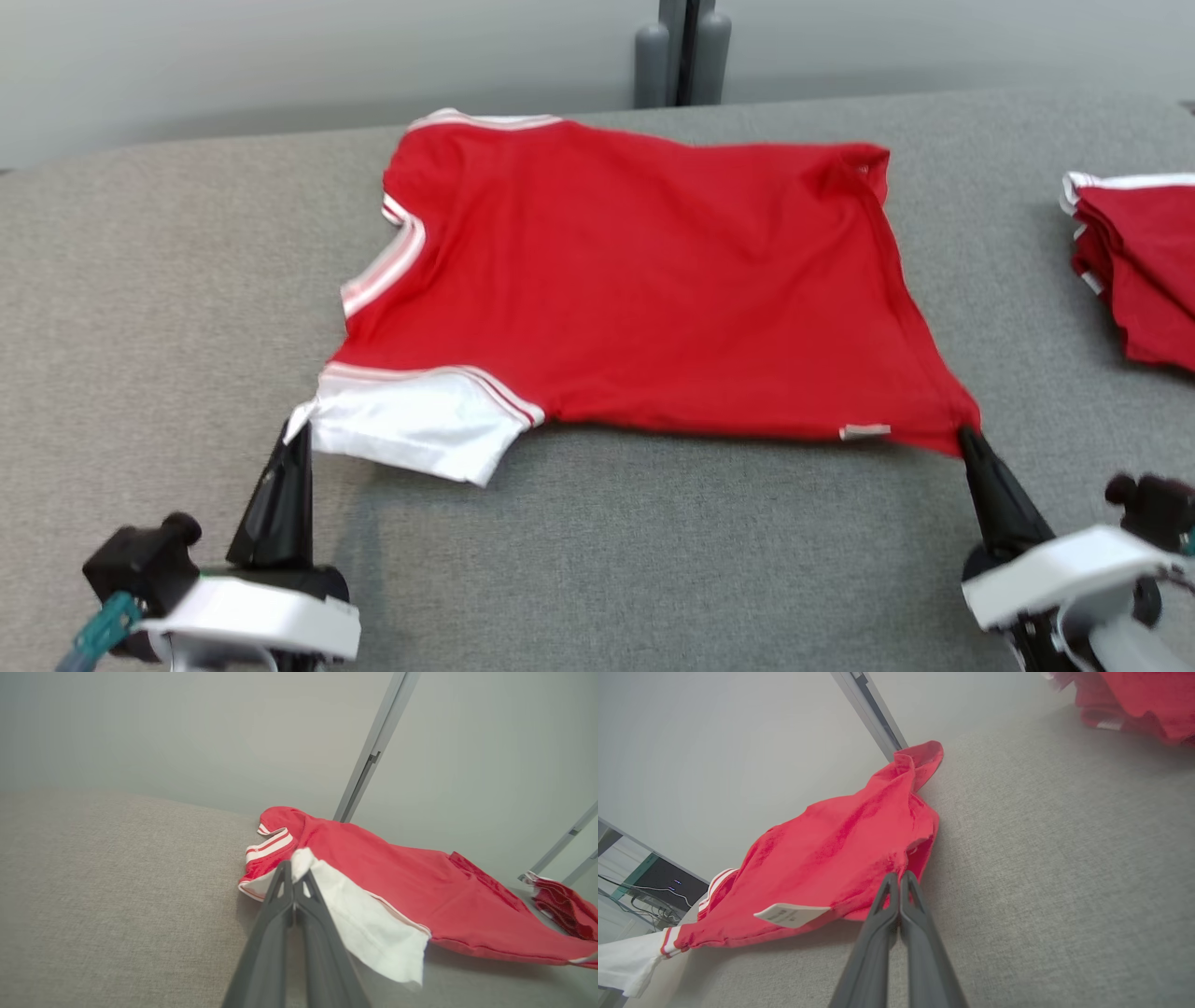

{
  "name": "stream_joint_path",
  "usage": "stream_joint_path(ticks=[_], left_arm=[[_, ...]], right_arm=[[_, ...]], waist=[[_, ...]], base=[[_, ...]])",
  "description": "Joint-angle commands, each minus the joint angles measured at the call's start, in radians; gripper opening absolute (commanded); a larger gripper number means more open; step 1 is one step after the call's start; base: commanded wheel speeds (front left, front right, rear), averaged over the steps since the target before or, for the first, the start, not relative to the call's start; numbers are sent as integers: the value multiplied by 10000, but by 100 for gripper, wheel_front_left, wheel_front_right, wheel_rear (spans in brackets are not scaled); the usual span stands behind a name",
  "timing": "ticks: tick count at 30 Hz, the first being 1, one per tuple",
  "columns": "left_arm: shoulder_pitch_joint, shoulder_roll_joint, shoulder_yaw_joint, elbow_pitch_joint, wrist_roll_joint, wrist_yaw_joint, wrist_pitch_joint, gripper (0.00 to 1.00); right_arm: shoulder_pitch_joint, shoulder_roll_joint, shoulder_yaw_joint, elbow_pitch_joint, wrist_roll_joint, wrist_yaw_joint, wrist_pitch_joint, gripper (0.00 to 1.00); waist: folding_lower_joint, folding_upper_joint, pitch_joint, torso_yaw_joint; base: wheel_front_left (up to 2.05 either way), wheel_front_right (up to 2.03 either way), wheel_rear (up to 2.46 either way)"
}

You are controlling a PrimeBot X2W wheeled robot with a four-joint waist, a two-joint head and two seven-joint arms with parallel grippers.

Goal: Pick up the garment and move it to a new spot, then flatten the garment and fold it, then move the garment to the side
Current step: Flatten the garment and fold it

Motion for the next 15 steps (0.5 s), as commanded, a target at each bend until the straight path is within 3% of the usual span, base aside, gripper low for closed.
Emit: stream_joint_path(ticks=[1, 8, 15], left_arm=[[402, 52, -13, -575, 91, 184, 172, 0], [2270, 396, -116, -3654, 491, 1211, 1517, 0], [3321, 770, -235, -6008, 938, 1811, 2548, 0]], right_arm=[[430, -115, -111, -220, -103, 5, -41, 0], [2278, -394, -1100, -1223, -689, 5, -39, 0], [3541, -228, -2203, -2144, -1488, 5, 601, 0]], waist=[[0, 0, -337, 175], [0, 0, -1079, 359], [0, 0, -1480, 457]], base=[[0, 0, 0], [0, 0, 0], [0, 0, 0]])
